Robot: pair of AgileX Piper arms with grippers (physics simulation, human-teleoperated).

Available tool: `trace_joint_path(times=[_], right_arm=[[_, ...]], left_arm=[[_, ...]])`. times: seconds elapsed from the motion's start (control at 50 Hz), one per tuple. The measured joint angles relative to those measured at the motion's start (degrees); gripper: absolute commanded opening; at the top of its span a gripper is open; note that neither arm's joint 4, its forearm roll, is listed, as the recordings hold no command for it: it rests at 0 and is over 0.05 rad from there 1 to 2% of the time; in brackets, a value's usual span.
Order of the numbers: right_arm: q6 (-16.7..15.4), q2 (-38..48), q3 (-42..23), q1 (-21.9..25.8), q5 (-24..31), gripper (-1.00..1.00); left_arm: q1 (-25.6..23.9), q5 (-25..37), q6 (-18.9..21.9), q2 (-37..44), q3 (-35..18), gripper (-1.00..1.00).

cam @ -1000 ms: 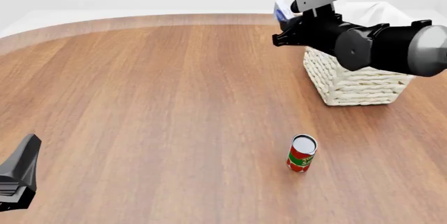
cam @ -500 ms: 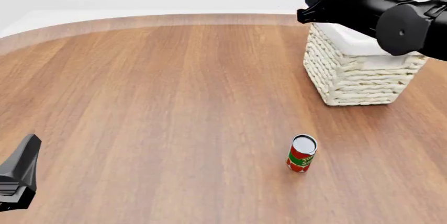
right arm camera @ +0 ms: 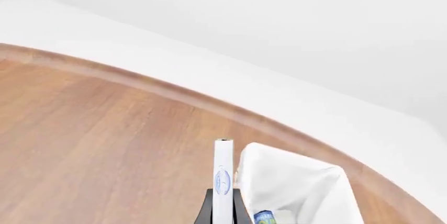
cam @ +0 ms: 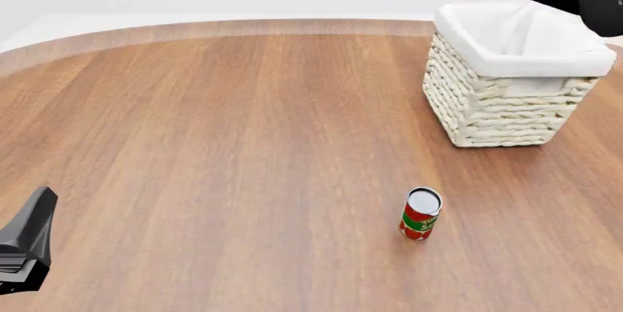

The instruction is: Pick up the alphabet soup and the cream cheese box, and put them in the basket.

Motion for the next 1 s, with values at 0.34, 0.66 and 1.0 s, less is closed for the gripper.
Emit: trace_joint_path(times=[0.34,0.66,1.0], right_arm=[[-2.5,4.0,-6.3,-4.9,4.3,-1.00],[-3.3,10.6,-12.4,-9.0,6.9,-1.00],[-3.0,17.3,-18.8,-11.8,9.5,-1.00]], left_arm=[[0.0,0.0,0.0,0.0,0.0,1.00],[0.0,0.0,0.0,0.0,0.0,1.00],[0.0,0.0,0.0,0.0,0.0,1.00]])
